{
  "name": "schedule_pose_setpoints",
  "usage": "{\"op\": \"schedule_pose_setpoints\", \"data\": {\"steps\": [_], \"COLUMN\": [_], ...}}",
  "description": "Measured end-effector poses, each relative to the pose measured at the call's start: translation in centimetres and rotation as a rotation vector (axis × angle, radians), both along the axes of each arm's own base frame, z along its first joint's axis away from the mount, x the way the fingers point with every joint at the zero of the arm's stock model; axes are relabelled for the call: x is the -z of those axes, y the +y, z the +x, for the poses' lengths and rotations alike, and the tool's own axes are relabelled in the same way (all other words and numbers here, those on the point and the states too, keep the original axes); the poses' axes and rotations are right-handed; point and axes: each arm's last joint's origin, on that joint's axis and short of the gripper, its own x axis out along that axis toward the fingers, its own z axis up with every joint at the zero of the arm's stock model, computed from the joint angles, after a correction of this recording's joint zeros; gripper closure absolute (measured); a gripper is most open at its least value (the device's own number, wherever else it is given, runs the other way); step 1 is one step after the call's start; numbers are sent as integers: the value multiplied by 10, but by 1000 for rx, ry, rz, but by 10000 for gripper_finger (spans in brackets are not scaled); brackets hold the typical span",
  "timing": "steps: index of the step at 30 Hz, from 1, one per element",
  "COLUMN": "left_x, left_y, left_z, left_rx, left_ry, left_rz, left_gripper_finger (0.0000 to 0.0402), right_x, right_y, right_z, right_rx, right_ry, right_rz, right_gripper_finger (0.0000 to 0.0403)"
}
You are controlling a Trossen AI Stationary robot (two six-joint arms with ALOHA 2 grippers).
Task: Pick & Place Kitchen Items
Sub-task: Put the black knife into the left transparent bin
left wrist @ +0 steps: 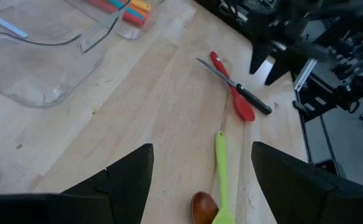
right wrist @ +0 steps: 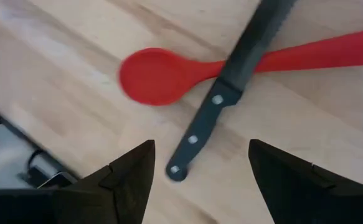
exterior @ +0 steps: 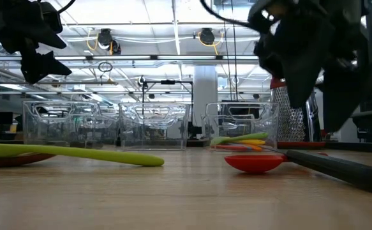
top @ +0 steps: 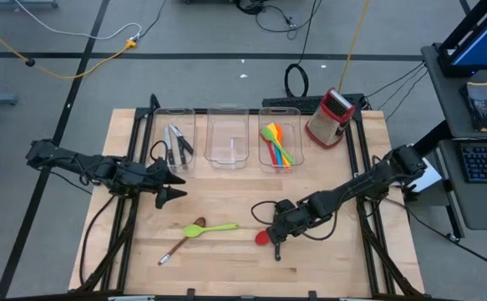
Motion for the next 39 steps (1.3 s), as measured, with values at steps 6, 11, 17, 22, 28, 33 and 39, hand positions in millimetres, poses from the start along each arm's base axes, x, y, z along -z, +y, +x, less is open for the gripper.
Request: {"op": "schedule_pose_setpoints", "data": {"steps": [6,11,17,22,28,33,39], "left_x": [-1,-1,-2,-1,-2,-2,-2], "left_y": [0,-1,-1,-1,-1,-1,-1], "left_z": [0,1,1,1,1,1,1], "left_rx": [1,9,21,21,20,14,13], "left_ry": [-6,-10,-13,-13,-13,-12,-14], "left_rz": [-3,-12,-26,-28,-29,-40,-42], "left_gripper_finger": [128,128,128,128,128,128,128], "right_x": [19,37,45,46,48,51,53], "right_y": [4,7,7,6,8,7,10], "right_z": [12,18,19,18,14,8,-1], "right_rx": [-4,1,-2,-11,-28,-54,-89], "right_ry": [-18,14,36,42,67,116,187], "right_rz": [1,-8,-23,-62,-80,-110,-151], "right_gripper_finger": [151,151,152,152,152,152,152]}}
